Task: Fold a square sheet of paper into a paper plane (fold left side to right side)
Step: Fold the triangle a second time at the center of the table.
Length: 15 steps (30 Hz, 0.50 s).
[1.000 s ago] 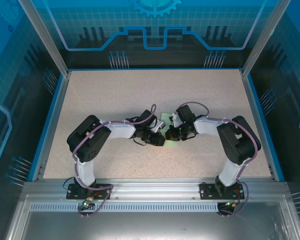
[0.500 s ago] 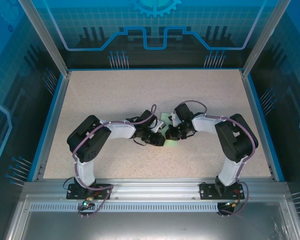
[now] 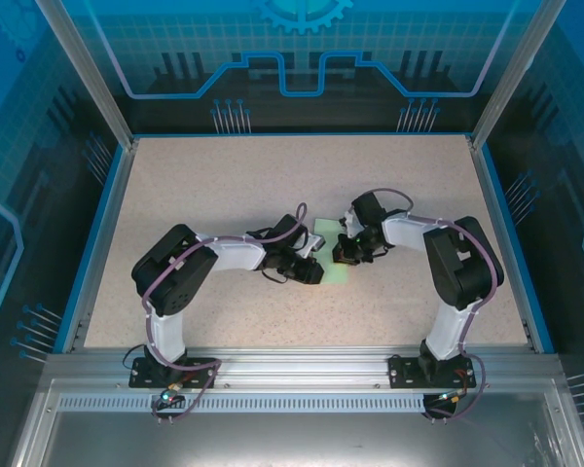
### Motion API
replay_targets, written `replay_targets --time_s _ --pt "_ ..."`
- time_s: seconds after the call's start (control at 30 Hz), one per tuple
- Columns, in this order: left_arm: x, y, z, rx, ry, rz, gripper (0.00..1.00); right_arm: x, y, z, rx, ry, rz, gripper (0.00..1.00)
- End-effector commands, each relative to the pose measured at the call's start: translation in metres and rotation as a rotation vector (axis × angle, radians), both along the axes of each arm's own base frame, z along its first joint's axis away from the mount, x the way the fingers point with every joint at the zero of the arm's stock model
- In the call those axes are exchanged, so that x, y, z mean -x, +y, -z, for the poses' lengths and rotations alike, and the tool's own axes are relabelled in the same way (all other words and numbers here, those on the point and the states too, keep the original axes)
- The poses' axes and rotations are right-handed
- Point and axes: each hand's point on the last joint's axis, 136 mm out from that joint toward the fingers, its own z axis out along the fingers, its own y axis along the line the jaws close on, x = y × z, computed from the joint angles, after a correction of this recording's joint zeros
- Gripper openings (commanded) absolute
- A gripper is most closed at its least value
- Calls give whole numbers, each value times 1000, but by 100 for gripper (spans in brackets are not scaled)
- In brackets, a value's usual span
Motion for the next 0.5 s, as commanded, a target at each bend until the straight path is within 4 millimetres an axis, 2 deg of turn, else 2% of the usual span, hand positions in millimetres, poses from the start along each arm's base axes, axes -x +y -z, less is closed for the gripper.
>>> replay_targets --time_s 0.0,0.27,0.47 --pt "25 27 45 -161 88 8 22 -18 -45 18 146 -6 71 0" --pt "25 27 43 -155 84 8 21 -37 -52 11 115 -10 94 0" --pt "25 26 39 -144 74 5 22 -42 -55 5 90 -7 107 0"
